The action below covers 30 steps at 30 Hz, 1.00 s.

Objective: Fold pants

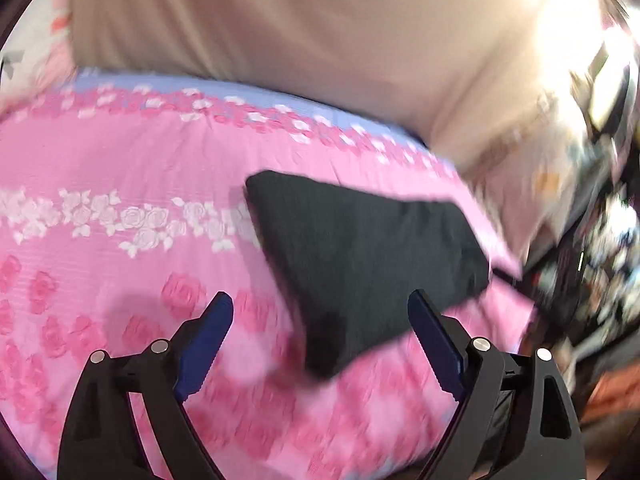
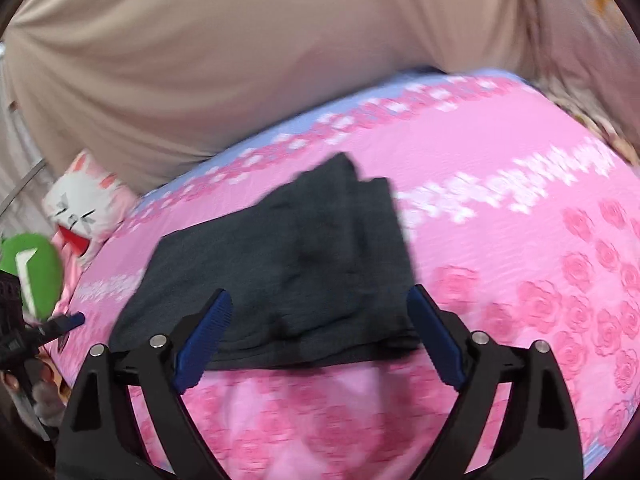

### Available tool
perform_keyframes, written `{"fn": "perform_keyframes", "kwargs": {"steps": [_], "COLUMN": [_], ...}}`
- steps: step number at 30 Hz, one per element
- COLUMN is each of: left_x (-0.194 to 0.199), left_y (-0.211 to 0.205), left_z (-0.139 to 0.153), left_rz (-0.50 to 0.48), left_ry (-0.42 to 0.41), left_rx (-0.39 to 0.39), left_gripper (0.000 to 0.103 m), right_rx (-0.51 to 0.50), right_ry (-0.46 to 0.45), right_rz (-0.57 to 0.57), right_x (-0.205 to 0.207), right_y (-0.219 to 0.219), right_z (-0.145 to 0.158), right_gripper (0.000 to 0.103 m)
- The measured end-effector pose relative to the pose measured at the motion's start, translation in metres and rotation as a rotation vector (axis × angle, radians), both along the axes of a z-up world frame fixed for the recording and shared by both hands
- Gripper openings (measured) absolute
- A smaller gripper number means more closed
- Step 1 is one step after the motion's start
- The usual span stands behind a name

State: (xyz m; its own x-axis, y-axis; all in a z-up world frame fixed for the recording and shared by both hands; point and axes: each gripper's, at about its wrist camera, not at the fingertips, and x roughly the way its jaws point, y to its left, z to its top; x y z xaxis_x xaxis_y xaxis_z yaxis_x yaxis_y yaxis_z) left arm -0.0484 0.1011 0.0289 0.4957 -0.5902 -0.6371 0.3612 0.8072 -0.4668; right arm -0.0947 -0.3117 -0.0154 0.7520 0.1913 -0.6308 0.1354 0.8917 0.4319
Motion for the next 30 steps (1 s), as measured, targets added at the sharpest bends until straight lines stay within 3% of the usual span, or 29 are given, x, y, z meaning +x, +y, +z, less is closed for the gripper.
{"fn": "perform_keyframes", "kwargs": {"steps": [3, 4, 5, 6, 7, 8, 9, 12, 14, 16, 17, 18, 19, 21, 23, 28, 29, 30], "left_x": [0.049, 0.064, 0.073, 0.078, 0.085, 0.097, 0.104, 0.111, 0.112, 0.111, 0.108, 0.1, 0.091, 0.065, 0.045, 0.026, 0.027, 0.026], "left_y": [-0.009, -0.013, -0.017, -0.021, -0.028, -0.036, -0.038, -0.035, -0.032, -0.033, -0.03, -0.022, -0.017, -0.009, -0.007, -0.028, -0.036, -0.042], "left_z": [-0.032, -0.046, -0.055, -0.054, -0.051, -0.05, -0.046, -0.016, -0.014, -0.025, -0.033, -0.04, -0.043, -0.05, -0.054, -0.06, -0.06, -0.06], "left_rz": [0.078, 0.087, 0.081, 0.093, 0.05, -0.01, -0.009, 0.007, 0.0, -0.023, -0.016, -0.014, -0.012, -0.016, -0.013, -0.028, -0.053, -0.076], "left_ry": [0.165, 0.215, 0.248, 0.198, 0.195, 0.239, 0.253, 0.168, 0.174, 0.195, 0.214, 0.239, 0.246, 0.255, 0.244, 0.206, 0.201, 0.193], "left_rx": [-0.026, -0.038, -0.063, -0.077, -0.081, -0.112, -0.131, -0.083, -0.085, -0.011, 0.007, -0.006, -0.031, -0.083, -0.105, -0.114, -0.116, -0.116], "left_gripper": [0.087, 0.087, 0.083, 0.064, 0.039, 0.006, 0.005, 0.005, 0.008, 0.011, 0.024, 0.039, 0.044, 0.066, 0.072, 0.08, 0.08, 0.066], "right_rx": [0.13, 0.152, 0.169, 0.173, 0.189, 0.23, 0.281, 0.378, 0.315, 0.19, 0.174, 0.209, 0.242, 0.231, 0.199, 0.191, 0.16, 0.125], "right_ry": [0.08, 0.059, 0.064, 0.09, 0.1, 0.094, 0.073, -0.018, -0.004, 0.104, 0.15, 0.109, 0.108, 0.076, 0.064, 0.081, 0.065, 0.085], "right_rz": [0.007, 0.014, 0.045, 0.055, 0.061, 0.084, 0.105, 0.157, 0.115, 0.045, 0.012, 0.004, 0.007, 0.01, 0.022, 0.031, 0.013, 0.002], "right_x": [0.013, 0.014, 0.016, 0.021, 0.024, 0.024, 0.022, 0.001, -0.011, -0.01, -0.01, -0.017, -0.021, -0.024, -0.021, 0.004, 0.001, 0.006], "right_y": [-0.019, -0.022, -0.022, -0.022, -0.023, -0.024, -0.025, -0.027, -0.028, -0.027, -0.03, -0.033, -0.034, -0.032, -0.025, -0.012, -0.012, -0.008], "right_z": [-0.025, -0.025, -0.025, -0.026, -0.025, -0.022, -0.015, 0.012, 0.009, -0.014, -0.03, -0.031, -0.029, -0.02, -0.014, -0.026, -0.026, -0.027], "right_gripper": [0.09, 0.089, 0.071, 0.05, 0.047, 0.034, 0.031, 0.03, 0.031, 0.038, 0.046, 0.052, 0.058, 0.079, 0.088, 0.085, 0.074, 0.049]}}
